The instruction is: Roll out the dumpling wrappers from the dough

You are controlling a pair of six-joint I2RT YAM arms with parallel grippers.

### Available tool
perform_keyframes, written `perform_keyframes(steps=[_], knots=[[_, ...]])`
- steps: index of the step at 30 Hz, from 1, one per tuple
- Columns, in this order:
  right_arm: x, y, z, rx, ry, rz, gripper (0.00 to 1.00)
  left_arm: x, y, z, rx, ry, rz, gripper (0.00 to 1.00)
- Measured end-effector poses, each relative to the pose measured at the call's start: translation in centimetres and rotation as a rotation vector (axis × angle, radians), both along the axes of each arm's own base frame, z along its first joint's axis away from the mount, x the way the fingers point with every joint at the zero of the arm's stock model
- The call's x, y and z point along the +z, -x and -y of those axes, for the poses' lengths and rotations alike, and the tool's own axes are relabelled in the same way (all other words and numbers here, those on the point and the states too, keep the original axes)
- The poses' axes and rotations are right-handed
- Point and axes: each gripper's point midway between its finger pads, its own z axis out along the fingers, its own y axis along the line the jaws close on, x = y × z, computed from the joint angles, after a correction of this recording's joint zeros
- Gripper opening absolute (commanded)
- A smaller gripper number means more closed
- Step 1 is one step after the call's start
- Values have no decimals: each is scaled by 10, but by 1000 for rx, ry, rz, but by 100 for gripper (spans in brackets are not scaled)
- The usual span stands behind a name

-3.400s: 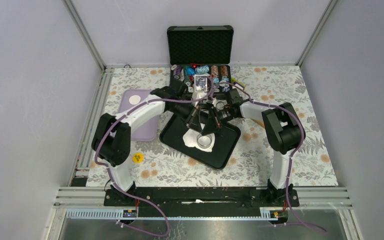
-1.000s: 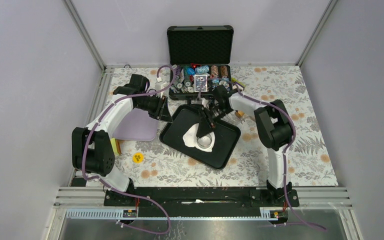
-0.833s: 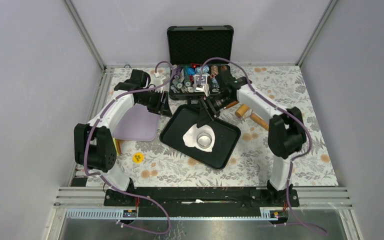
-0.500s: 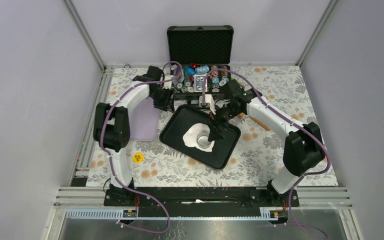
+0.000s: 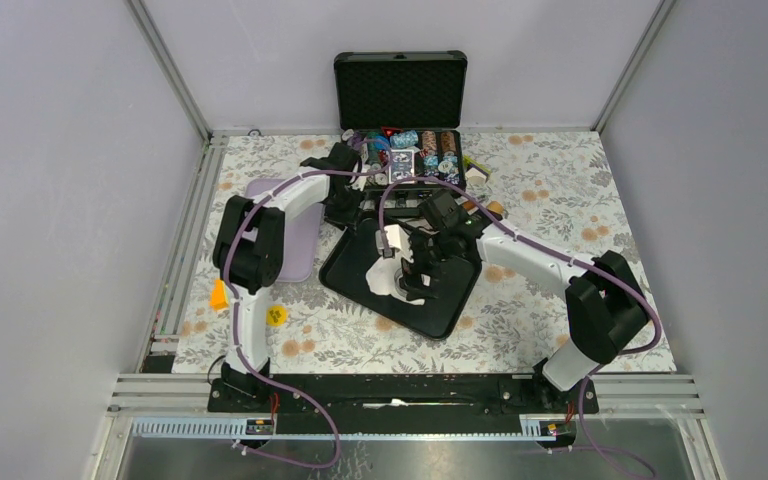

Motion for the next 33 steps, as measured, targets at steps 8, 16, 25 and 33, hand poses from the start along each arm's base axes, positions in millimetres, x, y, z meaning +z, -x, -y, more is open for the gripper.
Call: perform_keyframes(steps=[8, 16, 25, 33], knots=[[-7, -8, 0, 2, 3, 53, 100, -4, -2, -2, 17, -7, 8, 6], [-23, -19, -2, 5, 34, 68, 100, -7, 0, -1, 11, 1, 3, 0], [-40, -26, 2, 59, 80, 120, 100, -8, 1, 1, 7, 30, 14, 0], [-55, -30, 6, 105, 128, 135, 99, -8, 1, 1, 7, 66, 8, 0]])
